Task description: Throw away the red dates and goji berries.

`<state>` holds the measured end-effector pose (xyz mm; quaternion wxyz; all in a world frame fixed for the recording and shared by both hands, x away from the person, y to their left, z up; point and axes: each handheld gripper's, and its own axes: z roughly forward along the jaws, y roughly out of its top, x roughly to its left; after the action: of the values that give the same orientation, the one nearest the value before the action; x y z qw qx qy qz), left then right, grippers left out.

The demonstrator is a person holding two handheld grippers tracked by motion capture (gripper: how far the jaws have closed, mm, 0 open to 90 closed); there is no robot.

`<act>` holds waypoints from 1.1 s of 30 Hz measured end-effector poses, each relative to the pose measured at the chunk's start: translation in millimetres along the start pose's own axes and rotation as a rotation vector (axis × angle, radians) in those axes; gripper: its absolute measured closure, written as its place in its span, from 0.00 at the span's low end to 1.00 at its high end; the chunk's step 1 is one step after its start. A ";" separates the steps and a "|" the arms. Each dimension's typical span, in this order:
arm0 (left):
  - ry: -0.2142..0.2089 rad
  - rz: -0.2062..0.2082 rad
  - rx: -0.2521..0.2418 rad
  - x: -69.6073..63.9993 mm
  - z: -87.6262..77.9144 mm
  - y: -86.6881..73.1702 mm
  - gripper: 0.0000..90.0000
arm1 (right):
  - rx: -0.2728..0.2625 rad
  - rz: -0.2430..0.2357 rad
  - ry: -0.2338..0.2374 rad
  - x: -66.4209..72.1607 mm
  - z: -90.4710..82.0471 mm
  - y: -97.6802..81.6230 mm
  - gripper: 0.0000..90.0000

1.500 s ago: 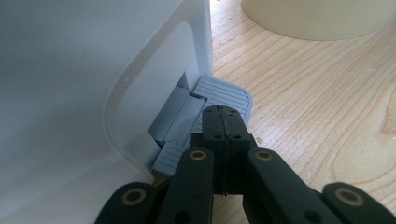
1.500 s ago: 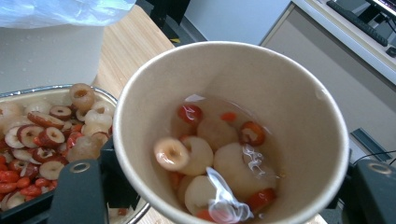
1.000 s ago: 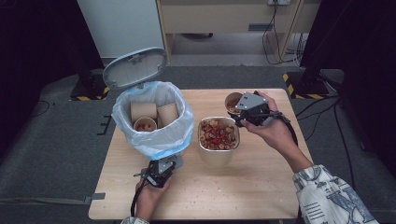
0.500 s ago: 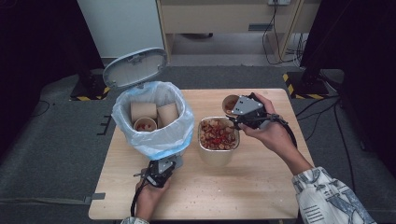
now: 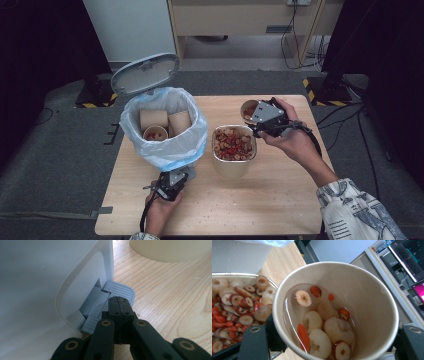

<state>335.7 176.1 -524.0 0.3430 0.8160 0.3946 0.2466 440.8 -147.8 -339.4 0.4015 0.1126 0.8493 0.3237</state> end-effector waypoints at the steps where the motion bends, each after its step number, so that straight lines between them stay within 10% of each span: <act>1: 0.000 0.000 0.000 0.0 0.0 0.0 1.00 | 0.002 -0.008 -0.004 -0.3 -0.8 0.9 0.33; 20: -0.003 -0.001 -0.001 0.4 0.0 0.0 1.00 | 0.055 -0.200 -0.052 6.5 -4.9 10.1 0.33; 33: -0.003 -0.002 -0.002 0.3 0.0 0.0 1.00 | 0.043 -0.194 -0.047 4.9 -7.1 9.7 0.33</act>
<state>335.9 176.4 -524.0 0.3445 0.8157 0.3948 0.2453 431.5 -141.5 -332.8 0.4482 0.0460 0.8534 0.2622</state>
